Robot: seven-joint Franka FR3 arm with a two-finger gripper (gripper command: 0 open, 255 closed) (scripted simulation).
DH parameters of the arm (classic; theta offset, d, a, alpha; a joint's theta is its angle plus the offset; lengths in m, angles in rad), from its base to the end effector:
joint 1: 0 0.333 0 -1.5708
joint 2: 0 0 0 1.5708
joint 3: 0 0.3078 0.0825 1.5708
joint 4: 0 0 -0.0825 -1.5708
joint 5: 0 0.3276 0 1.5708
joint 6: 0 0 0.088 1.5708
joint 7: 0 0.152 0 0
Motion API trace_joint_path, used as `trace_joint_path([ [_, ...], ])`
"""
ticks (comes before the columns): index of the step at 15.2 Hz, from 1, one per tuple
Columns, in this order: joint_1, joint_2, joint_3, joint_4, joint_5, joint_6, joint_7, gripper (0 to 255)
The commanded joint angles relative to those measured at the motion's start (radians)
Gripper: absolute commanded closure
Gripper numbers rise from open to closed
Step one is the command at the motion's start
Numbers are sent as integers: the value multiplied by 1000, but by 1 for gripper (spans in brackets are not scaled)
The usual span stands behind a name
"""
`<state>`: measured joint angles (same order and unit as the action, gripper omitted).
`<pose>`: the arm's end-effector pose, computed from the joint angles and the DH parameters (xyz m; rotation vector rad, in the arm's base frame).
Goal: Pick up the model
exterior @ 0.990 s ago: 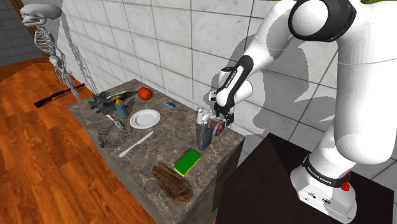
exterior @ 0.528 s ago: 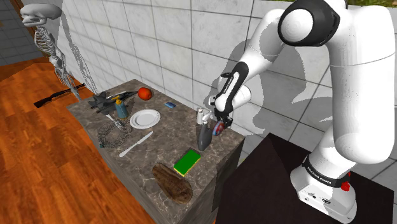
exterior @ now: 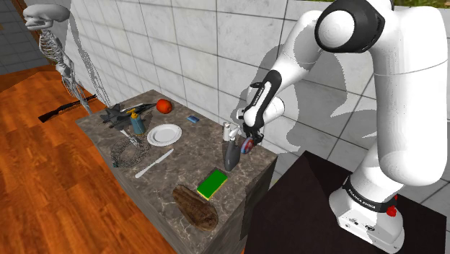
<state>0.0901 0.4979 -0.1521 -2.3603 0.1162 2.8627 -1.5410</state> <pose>0.4784 -0.0411 0.1241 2.3879 1.9830 -0.0294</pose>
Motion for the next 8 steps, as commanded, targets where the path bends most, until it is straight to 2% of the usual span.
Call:
trace_joint_path([
  [1, 0, 4, 1, 2, 0, 0, 0, 255],
  [8, 27, -98, -32, -25, -27, -76, 18, 255],
])
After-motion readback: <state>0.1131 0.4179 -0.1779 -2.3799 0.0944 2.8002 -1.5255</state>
